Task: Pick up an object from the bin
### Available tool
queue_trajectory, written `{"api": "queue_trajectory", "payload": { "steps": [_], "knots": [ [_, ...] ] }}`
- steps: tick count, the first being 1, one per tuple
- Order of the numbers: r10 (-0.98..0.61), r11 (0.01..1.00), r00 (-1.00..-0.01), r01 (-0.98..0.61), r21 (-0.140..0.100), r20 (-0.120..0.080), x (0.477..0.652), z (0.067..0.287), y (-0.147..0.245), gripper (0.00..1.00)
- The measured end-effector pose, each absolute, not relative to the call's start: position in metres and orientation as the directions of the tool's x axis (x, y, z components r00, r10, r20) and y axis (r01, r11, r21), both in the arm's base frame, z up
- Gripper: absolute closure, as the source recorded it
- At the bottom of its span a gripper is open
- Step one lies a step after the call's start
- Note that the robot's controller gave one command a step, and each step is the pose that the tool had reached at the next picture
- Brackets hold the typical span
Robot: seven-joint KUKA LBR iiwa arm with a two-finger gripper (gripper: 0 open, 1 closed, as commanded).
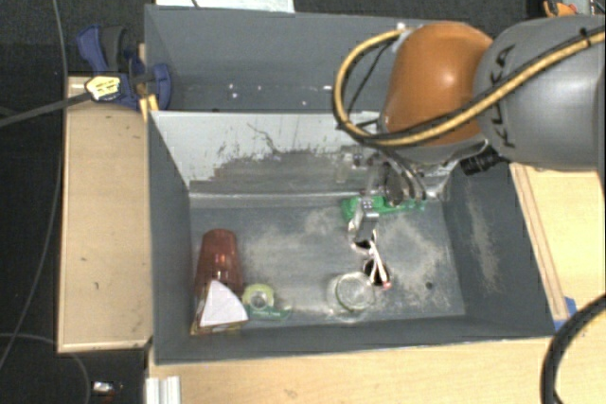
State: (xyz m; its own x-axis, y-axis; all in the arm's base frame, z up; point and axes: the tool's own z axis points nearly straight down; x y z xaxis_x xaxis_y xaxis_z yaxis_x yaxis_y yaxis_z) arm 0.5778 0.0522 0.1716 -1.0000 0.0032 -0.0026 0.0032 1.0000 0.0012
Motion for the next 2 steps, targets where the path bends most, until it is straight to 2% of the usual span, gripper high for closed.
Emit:
{"api": "queue_trajectory", "payload": {
  "steps": [1,2],
  "knots": [
    [0.004,1.0,-1.0,0.004,0.001,-0.003,0.578,0.172,0.052,0.0],
    [0.054,0.999,-0.999,0.054,0.001,-0.003,0.57,0.172,0.027,0.0]
  ]
}}
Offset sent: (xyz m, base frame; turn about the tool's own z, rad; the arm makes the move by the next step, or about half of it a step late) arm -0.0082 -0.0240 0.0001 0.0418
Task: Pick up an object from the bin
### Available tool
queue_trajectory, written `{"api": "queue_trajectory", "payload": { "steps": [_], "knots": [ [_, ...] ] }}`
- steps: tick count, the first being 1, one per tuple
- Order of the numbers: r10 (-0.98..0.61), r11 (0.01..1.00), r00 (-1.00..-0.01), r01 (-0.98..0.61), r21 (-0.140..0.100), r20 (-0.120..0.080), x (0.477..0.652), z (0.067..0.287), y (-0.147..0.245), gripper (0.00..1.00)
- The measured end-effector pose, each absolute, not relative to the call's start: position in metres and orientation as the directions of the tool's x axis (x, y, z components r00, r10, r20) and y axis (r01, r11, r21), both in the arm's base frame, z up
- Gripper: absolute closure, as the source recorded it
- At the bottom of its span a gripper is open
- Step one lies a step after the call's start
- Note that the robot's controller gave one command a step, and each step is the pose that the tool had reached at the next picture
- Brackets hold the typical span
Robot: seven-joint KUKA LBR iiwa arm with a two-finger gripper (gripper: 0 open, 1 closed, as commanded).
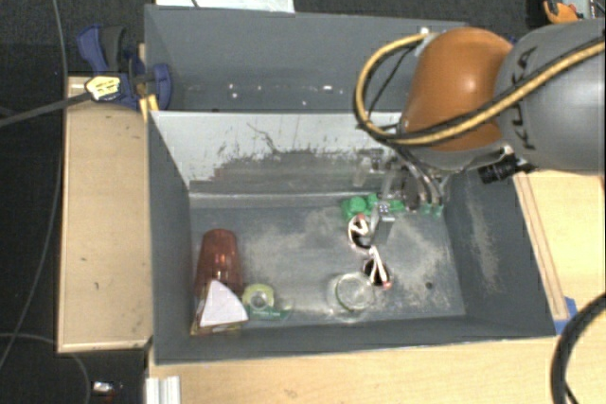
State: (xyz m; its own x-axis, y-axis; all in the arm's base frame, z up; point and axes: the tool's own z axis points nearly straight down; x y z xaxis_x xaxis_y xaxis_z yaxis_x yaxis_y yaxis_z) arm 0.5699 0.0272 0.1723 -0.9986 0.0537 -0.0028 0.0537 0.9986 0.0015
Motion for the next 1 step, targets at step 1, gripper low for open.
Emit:
{"api": "queue_trajectory", "payload": {
  "steps": [1],
  "knots": [
    [0.065,0.998,-0.998,0.065,0.004,-0.001,0.5684,0.1514,0.0322,0.0]
  ]
}}
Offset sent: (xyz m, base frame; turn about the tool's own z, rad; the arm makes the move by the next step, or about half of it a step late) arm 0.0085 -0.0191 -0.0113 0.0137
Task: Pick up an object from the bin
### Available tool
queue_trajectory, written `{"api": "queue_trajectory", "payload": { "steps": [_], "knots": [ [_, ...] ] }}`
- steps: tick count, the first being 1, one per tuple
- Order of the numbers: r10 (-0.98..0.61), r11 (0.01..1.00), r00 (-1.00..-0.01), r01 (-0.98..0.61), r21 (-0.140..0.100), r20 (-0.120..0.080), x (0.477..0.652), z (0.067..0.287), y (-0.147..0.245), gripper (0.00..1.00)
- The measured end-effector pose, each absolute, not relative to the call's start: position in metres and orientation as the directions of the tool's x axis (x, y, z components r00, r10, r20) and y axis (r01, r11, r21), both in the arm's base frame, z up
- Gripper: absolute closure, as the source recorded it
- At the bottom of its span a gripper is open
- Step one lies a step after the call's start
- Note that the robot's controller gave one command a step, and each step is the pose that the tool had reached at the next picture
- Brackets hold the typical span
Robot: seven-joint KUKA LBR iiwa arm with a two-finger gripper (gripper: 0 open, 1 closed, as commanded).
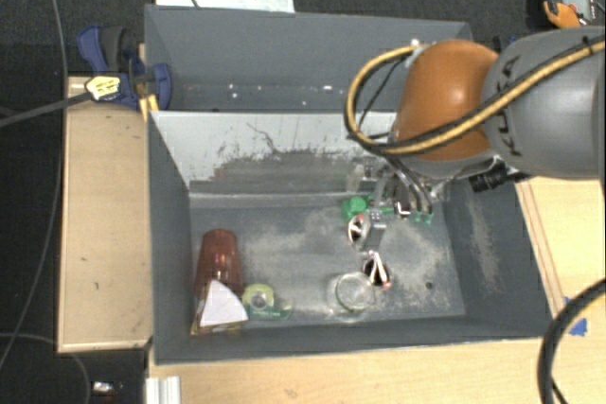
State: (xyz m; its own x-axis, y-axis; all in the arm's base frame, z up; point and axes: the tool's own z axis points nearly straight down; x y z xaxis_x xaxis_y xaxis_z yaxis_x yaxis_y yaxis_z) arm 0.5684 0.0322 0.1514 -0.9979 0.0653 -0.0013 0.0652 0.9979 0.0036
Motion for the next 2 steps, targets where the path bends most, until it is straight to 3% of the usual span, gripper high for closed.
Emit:
{"api": "queue_trajectory", "payload": {
  "steps": [1,2],
  "knots": [
    [0.07,0.998,-0.997,0.07,0.003,-0.011,0.5797,0.1621,0.0068,0.0],
    [0.047,0.999,-0.999,0.047,0.004,-0.006,0.573,0.1652,0.0049,0.0]
  ]
}}
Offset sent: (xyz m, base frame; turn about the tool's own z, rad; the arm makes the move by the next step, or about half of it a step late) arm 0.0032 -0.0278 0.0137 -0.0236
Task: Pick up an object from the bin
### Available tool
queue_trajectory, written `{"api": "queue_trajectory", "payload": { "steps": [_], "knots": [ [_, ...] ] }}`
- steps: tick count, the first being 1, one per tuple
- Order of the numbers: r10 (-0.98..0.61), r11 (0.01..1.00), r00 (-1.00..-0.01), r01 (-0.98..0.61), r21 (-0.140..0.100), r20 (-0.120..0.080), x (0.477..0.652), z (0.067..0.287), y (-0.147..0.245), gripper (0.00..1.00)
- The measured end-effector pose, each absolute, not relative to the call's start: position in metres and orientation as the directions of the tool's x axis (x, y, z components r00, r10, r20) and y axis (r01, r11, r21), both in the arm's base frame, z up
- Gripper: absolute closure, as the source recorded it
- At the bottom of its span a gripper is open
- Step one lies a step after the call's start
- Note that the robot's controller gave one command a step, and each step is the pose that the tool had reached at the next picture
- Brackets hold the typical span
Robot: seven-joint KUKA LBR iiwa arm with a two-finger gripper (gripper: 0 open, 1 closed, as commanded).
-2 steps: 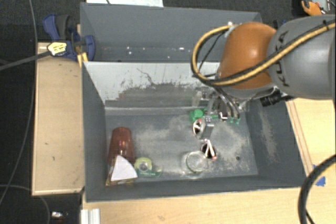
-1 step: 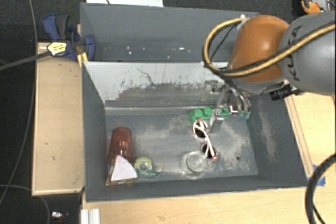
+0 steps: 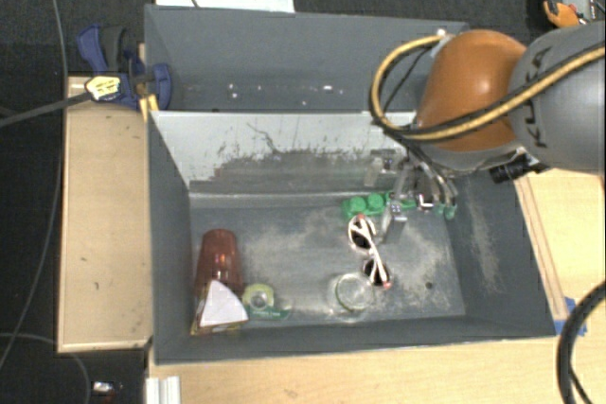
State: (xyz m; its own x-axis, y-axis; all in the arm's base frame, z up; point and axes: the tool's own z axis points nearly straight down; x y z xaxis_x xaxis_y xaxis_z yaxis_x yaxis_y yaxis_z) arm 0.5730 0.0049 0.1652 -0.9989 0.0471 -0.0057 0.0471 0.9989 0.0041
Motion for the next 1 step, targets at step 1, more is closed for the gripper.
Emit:
{"api": "queue_trajectory", "payload": {
  "steps": [1],
  "knots": [
    [0.109,0.994,-0.994,0.109,0.004,-0.007,0.5793,0.1346,-0.0087,0.0]
  ]
}}
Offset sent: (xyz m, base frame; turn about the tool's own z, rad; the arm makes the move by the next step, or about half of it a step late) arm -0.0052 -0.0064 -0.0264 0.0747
